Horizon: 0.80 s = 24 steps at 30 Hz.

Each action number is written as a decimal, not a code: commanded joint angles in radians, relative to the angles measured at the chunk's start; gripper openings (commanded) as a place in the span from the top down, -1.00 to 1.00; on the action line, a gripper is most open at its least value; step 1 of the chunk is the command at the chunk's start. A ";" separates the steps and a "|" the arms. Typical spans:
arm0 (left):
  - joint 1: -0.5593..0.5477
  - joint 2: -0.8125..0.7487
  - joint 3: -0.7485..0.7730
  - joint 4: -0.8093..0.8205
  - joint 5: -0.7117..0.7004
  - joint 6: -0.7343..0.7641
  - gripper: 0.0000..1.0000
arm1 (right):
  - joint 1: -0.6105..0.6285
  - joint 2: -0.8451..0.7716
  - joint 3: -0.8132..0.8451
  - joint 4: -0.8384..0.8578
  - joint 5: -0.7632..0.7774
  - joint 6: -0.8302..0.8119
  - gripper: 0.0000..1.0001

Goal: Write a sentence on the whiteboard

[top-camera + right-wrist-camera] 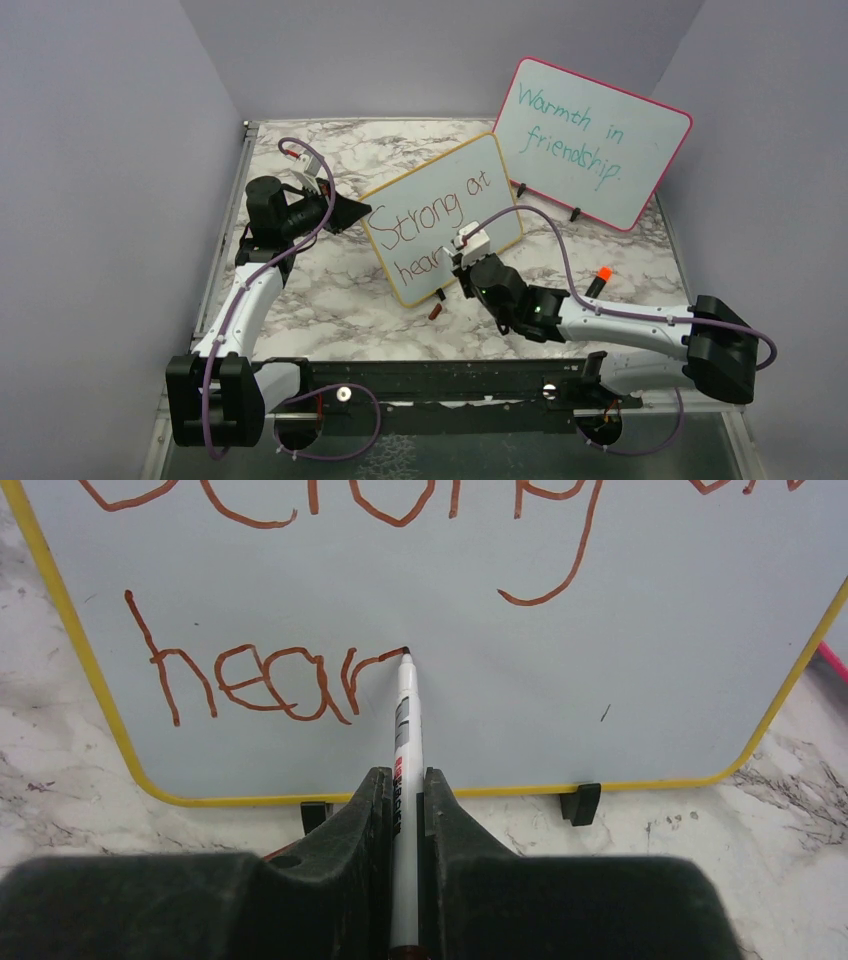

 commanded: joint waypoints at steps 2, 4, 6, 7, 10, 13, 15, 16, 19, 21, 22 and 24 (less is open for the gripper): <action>0.006 0.025 -0.004 -0.076 -0.091 0.092 1.00 | -0.030 -0.015 -0.006 -0.005 0.018 -0.002 0.99; 0.007 0.027 -0.004 -0.077 -0.090 0.091 1.00 | -0.037 -0.019 -0.011 -0.011 0.022 0.001 0.99; 0.006 0.028 -0.004 -0.077 -0.090 0.092 1.00 | -0.040 -0.025 -0.014 -0.016 0.023 0.001 0.99; 0.006 0.028 -0.004 -0.076 -0.092 0.092 1.00 | -0.042 -0.029 -0.011 -0.017 0.022 0.000 0.99; 0.006 0.029 -0.002 -0.077 -0.092 0.092 1.00 | -0.042 -0.047 -0.009 -0.021 0.004 -0.008 0.98; 0.006 0.030 -0.002 -0.078 -0.093 0.092 1.00 | -0.042 -0.068 -0.001 -0.023 -0.030 -0.022 0.98; 0.006 0.028 -0.002 -0.078 -0.094 0.092 1.00 | -0.042 -0.082 -0.003 -0.018 -0.057 -0.035 0.99; 0.006 0.030 -0.002 -0.077 -0.094 0.092 1.00 | -0.042 -0.088 -0.003 -0.016 -0.069 -0.039 0.99; 0.006 0.031 -0.002 -0.080 -0.095 0.094 1.00 | -0.042 -0.082 0.004 -0.009 -0.099 -0.051 0.98; 0.006 0.032 -0.001 -0.081 -0.095 0.093 1.00 | -0.042 -0.064 0.013 -0.008 -0.107 -0.054 0.99; 0.006 0.033 -0.001 -0.081 -0.095 0.094 1.00 | -0.042 -0.057 0.015 -0.005 -0.107 -0.056 0.99; 0.006 0.032 -0.001 -0.081 -0.095 0.095 1.00 | -0.042 -0.043 0.017 0.008 -0.102 -0.058 0.99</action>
